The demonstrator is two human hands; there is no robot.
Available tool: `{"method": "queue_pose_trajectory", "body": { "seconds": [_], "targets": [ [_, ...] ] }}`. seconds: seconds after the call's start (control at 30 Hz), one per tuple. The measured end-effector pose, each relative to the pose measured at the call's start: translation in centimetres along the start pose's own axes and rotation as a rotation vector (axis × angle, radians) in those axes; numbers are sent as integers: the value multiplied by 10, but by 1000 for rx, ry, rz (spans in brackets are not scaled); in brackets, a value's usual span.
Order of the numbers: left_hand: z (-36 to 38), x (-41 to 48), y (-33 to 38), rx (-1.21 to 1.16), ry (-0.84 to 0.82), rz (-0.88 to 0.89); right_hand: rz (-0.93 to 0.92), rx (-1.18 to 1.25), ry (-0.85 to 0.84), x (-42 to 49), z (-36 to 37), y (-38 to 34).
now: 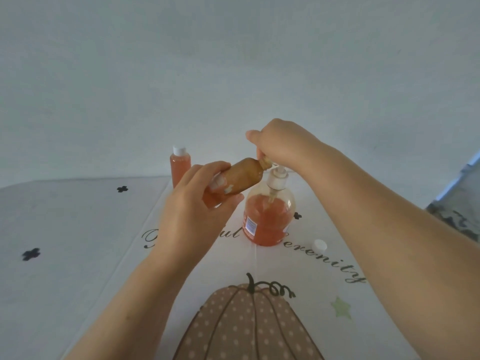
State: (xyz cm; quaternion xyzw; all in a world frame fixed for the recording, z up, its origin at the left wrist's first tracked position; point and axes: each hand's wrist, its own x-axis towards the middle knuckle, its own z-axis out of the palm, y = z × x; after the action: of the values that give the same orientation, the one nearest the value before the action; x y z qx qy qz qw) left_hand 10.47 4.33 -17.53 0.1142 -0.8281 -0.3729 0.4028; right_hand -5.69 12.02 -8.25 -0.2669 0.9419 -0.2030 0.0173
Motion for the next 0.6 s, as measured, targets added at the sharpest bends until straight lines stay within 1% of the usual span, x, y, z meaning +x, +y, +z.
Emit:
{"method": "queue_pose_trajectory", "body": {
  "seconds": [0.07, 0.2, 0.3, 0.43, 0.53, 0.6],
  "targets": [
    [1, 0, 1, 2, 1, 8, 13, 50, -26, -2, -2, 2],
    [1, 0, 1, 12, -24, -10, -26, 53, -76, -5, 1, 7],
    [2, 1, -2, 38, -18, -13, -16, 38, -114, -5, 8, 8],
    [1, 0, -3, 55, -12, -7, 30, 33, -109, -2, 11, 6],
    [0, -1, -1, 60, -10, 0, 67, 86, -76, -2, 9, 6],
    [0, -2, 1, 43, -11, -7, 66, 80, -47, -3, 6, 4]
  ]
}}
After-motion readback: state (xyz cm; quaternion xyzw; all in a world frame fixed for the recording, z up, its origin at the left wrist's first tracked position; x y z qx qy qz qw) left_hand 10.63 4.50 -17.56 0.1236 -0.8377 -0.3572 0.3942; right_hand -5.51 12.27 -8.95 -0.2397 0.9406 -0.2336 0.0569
